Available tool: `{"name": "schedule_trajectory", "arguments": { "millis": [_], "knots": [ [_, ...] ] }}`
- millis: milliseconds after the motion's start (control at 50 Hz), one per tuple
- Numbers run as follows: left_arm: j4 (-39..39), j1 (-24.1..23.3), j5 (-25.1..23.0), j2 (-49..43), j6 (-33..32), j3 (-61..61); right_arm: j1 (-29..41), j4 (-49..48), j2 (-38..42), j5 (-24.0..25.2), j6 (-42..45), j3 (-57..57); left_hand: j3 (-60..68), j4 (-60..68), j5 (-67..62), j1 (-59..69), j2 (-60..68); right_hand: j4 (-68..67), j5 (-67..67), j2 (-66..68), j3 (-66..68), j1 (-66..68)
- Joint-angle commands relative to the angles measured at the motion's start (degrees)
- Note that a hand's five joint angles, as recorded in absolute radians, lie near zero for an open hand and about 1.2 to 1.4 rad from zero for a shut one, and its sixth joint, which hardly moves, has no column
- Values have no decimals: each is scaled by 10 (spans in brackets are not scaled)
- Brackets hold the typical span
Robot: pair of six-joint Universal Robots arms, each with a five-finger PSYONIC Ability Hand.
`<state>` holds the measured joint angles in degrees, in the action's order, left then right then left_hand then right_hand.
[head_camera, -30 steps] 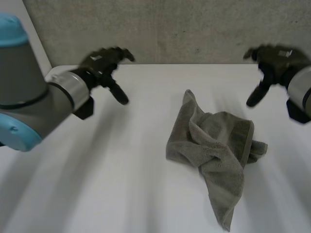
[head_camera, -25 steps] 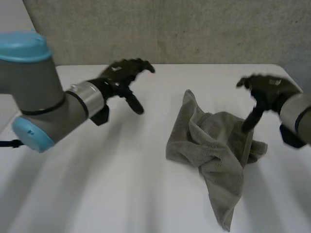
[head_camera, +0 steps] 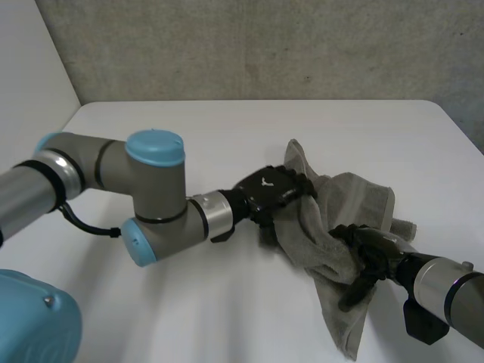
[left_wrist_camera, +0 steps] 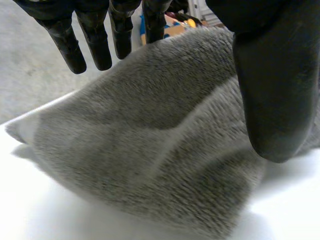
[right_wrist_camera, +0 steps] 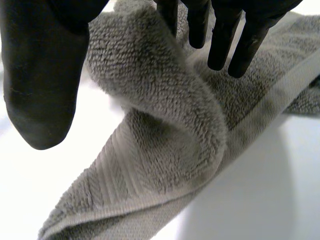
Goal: Fold the towel.
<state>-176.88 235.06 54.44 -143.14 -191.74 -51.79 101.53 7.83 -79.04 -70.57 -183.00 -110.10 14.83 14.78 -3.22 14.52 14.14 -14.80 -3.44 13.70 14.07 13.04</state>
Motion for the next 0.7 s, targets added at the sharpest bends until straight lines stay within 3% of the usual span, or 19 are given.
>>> {"name": "schedule_trajectory", "arguments": {
  "millis": [20, 260, 300, 340, 360, 380, 400, 440, 500, 580, 620, 660, 680, 700],
  "knots": [
    [0, -18, 2, -19, -20, 7, 0, -9, 16, -4, 2, -7, 13, 13, -29, 16, 20, 5, -8, 6, 2, 12],
    [-1, -32, 3, -33, -22, 54, 0, -33, 14, -2, 13, -25, 129, 129, -145, 132, 136, -207, -220, 218, 214, 224],
    [-1, -32, 3, -34, -23, 57, -1, -40, 13, 0, 13, -27, 183, 183, -199, 186, 190, -256, -269, 267, 263, 273],
    [-1, -32, 5, -37, -23, 61, -2, -55, 11, 3, 14, -28, 350, 350, -366, 353, 357, -383, -396, 394, 390, 400],
    [-1, -32, 5, -37, -23, 61, -2, -55, 11, 3, 14, -28, 351, 351, -367, 354, 358, -383, -397, 394, 391, 401],
    [-1, -32, 7, -37, -23, 61, -4, -66, 11, 4, 15, -28, 434, 435, -450, 437, 441, -492, -505, 503, 499, 509],
    [-1, -32, 7, -37, -23, 61, -5, -77, 11, 9, 19, -26, 435, 435, -451, 438, 442, -596, -610, 607, 603, 614],
    [-2, -32, 8, -36, -27, 65, -7, -88, 11, 17, 26, -22, 544, 544, -560, 547, 551, -651, -665, 662, 659, 669],
    [-3, -31, 13, -35, -40, 85, -10, -98, 13, 46, 47, -4, 651, 652, -667, 654, 658, -652, -666, 663, 659, 670],
    [-4, -31, 34, -33, -46, 132, -5, -92, 30, 83, 60, 45, 652, 652, -668, 655, 659, -652, -666, 663, 659, 670],
    [-4, -31, 54, -32, -45, 159, -4, -92, 52, 104, 54, 143, 652, 652, -668, 655, 659, -652, -666, 663, 659, 670],
    [-4, -29, 105, -25, -44, 220, -4, -91, 58, 103, 55, 207, 652, 652, -668, 655, 659, -652, -666, 663, 659, 670],
    [-4, -29, 105, -25, -44, 220, -4, -91, 58, 103, 55, 207, 652, 652, -668, 655, 659, -652, -666, 663, 659, 670],
    [-4, -27, 132, -20, -43, 250, -4, -88, 62, 91, 55, 276, 652, 652, -668, 655, 659, -652, -666, 663, 659, 670]
  ]
}}
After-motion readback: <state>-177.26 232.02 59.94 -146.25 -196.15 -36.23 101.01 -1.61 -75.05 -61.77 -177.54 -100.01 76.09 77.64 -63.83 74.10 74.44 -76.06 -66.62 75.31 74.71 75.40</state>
